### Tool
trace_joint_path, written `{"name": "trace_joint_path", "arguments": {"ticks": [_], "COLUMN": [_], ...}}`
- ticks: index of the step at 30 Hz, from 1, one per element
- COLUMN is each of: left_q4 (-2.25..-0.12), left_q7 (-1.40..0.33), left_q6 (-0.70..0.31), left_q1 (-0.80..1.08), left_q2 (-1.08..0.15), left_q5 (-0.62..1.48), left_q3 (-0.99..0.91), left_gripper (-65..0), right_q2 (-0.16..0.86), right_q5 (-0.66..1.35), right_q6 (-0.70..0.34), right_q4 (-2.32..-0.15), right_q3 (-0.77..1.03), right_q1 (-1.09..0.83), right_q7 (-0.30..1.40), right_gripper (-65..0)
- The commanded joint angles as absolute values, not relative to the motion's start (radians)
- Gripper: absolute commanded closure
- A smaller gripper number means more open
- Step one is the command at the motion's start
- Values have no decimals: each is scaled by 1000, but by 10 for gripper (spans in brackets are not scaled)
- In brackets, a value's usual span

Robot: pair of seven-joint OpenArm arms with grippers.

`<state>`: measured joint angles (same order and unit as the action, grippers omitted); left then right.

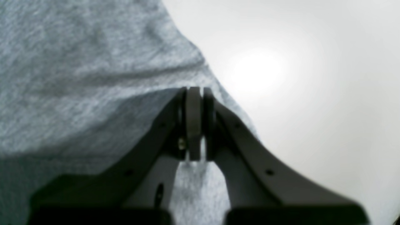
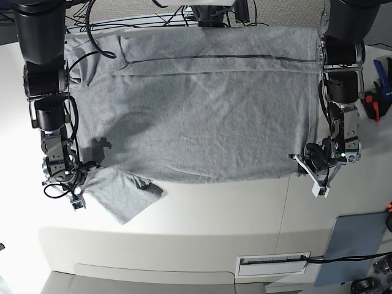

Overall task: Fold the T-shirt properly
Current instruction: 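Grasp the hem corners with both grippers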

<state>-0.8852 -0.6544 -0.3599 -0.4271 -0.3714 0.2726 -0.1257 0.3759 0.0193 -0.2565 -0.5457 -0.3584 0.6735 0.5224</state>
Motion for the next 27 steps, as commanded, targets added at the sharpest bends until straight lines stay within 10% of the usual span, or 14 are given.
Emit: {"name": "trace_joint_path", "arguments": {"ticks": [1, 6, 12, 27], "left_q4": [-894, -894, -894, -894], "left_q7": [-666, -666, -673, -681], "left_q6": [-356, -356, -357, -357], "left_q1": [-446, -446, -446, -446], "left_q2": [-383, -385, -385, -385], "left_q5": [261, 261, 261, 262], "left_q3": [-127, -127, -127, -127], "left_gripper": [0, 0, 0, 0], "right_q2": [381, 415, 455, 479], "right_q5": [-15, -51, 26, 190], "right_q6": [-236, -182, -190, -266], "right_q4": [-553, -677, -725, -640], "right_q3": [-358, -358, -287, -81], "right_q1": [676, 676, 672, 604], "right_q7": [566, 610, 641, 548], "right_gripper": [-30, -56, -330, -331]}}
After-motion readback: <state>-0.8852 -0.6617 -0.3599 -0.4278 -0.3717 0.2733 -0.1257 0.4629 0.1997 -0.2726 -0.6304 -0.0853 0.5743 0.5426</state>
